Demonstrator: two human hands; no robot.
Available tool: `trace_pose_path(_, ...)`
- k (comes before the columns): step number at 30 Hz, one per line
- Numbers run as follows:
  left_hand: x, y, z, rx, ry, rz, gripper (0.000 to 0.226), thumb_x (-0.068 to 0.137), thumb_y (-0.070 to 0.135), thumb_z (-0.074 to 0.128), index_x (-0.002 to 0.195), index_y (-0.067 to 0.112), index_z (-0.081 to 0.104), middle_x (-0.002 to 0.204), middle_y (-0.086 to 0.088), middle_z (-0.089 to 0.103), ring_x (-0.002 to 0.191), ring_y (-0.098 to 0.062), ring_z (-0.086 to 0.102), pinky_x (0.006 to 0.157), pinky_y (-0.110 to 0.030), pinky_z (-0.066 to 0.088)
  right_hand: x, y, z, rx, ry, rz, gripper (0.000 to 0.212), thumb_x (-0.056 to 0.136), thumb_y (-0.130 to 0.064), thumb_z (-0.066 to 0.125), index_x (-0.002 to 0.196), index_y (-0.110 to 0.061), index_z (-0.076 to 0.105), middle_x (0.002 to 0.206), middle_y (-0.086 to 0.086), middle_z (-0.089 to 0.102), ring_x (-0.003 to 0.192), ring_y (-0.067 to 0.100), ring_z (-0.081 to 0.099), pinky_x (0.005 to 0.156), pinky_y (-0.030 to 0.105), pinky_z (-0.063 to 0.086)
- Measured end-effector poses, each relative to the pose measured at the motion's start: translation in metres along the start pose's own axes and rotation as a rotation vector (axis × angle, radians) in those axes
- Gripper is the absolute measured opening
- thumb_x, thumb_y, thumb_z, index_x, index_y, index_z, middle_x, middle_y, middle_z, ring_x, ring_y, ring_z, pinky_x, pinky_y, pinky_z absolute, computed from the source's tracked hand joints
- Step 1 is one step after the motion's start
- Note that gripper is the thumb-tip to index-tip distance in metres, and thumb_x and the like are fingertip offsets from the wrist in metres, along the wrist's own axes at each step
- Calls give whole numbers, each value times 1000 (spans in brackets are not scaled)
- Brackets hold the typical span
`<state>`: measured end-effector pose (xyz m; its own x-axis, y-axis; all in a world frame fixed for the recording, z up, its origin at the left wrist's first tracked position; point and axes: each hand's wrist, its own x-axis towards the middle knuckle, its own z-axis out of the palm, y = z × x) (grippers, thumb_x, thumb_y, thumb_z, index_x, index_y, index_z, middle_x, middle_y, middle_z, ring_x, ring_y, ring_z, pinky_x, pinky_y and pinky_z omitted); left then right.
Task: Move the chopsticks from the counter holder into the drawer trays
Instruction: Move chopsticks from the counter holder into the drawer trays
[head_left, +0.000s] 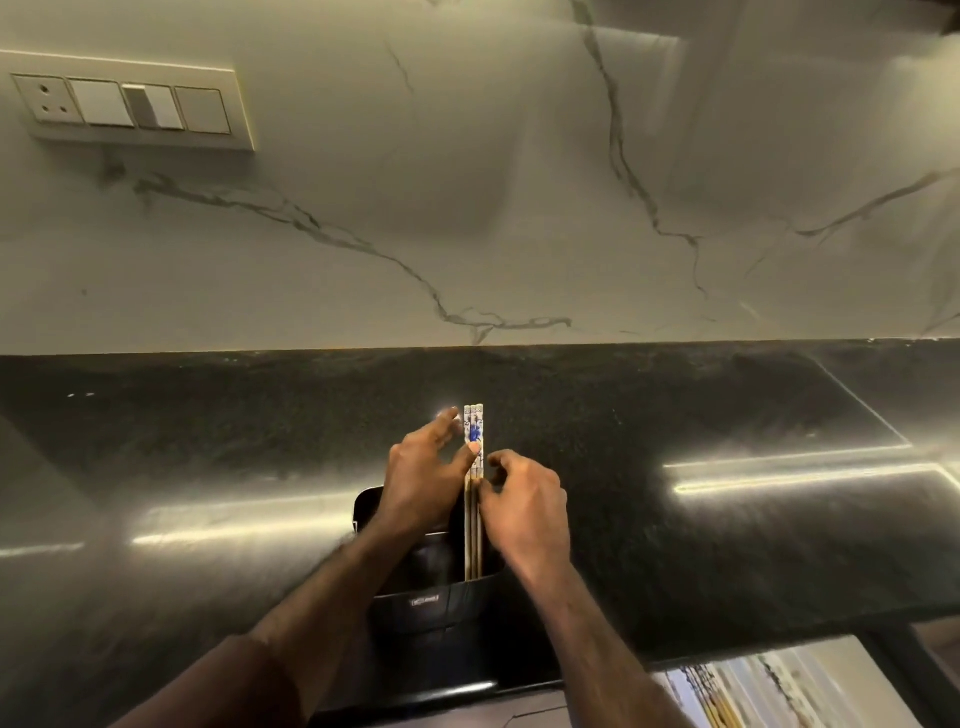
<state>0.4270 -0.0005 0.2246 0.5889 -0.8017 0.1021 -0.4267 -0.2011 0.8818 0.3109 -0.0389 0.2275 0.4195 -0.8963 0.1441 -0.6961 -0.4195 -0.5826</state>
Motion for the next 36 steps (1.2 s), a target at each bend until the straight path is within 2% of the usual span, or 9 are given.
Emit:
trace_pose_path(3, 6, -3, 2, -111, -3, -28, 50, 80, 15, 77, 128, 13, 60, 118, -2, 70, 103, 0, 63, 82, -3, 46, 1, 0, 3, -10, -38, -16, 32, 90, -25, 64, 122, -25, 61, 111, -7, 64, 97, 5, 61, 79, 18, 50)
trace_pose_path(7, 11, -9, 0, -230, -5, -87, 29, 76, 10, 80, 103, 15, 74, 90, -1, 77, 86, -10, 73, 85, -32, 57, 6, -2, 9, -18, -58, -59, 38, 89, -24, 64, 127, -23, 58, 117, -4, 61, 109, 9, 54, 88, 20, 46)
trace_pose_path(10, 13, -13, -3, -374, -4, -136, 22, 72, 3, 81, 91, 14, 75, 82, -1, 77, 82, -15, 74, 73, -23, 57, 8, -5, 12, -25, -48, -75, 39, 89, -26, 64, 127, -22, 59, 119, -4, 60, 111, 9, 51, 86, 18, 39)
trace_pose_path(14, 18, -9, -13, -585, -17, -201, 30, 69, -2, 80, 97, 2, 73, 81, -4, 77, 77, -12, 74, 65, -16, 54, 11, -8, 12, 1, -59, -121, 31, 89, -28, 62, 119, -22, 63, 115, -5, 61, 109, 8, 50, 87, 18, 39)
trace_pose_path(18, 21, 8, -33, -660, -33, -132, 26, 67, 4, 80, 91, 14, 76, 88, -6, 77, 86, -18, 74, 72, -22, 57, 13, -15, 6, 119, -78, -158, 25, 85, -30, 67, 108, -21, 67, 109, -7, 65, 106, 5, 52, 90, 20, 43)
trace_pose_path(23, 23, 45, -65, -663, -105, -47, 32, 63, 14, 79, 95, 13, 75, 93, -9, 76, 90, -23, 73, 80, -34, 57, 13, -26, -7, 353, -141, -167, 20, 83, -35, 71, 100, -26, 70, 94, -13, 70, 85, -5, 61, 71, 8, 44)
trace_pose_path(26, 24, 70, -80, -663, -120, 2, 32, 63, 13, 78, 94, 11, 74, 92, -10, 76, 87, -23, 74, 77, -31, 60, 15, -29, -15, 438, -160, -199, 12, 85, -33, 70, 92, -25, 71, 79, -9, 70, 75, 1, 64, 68, 15, 51)
trace_pose_path(30, 28, 96, -99, -666, -65, 8, 32, 59, 14, 77, 91, 12, 73, 89, -8, 77, 84, -21, 74, 74, -29, 60, 16, -28, -24, 552, -258, -213, 13, 84, -31, 71, 88, -18, 71, 83, 4, 73, 80, 17, 70, 76, 38, 58)
trace_pose_path(36, 19, 126, -118, -705, 2, 52, 30, 57, 10, 77, 87, 10, 72, 80, -8, 77, 72, -19, 75, 63, -24, 59, 7, -34, -37, 703, -399, -209, 14, 88, -23, 68, 101, -17, 68, 86, 2, 75, 82, 15, 72, 73, 43, 61)
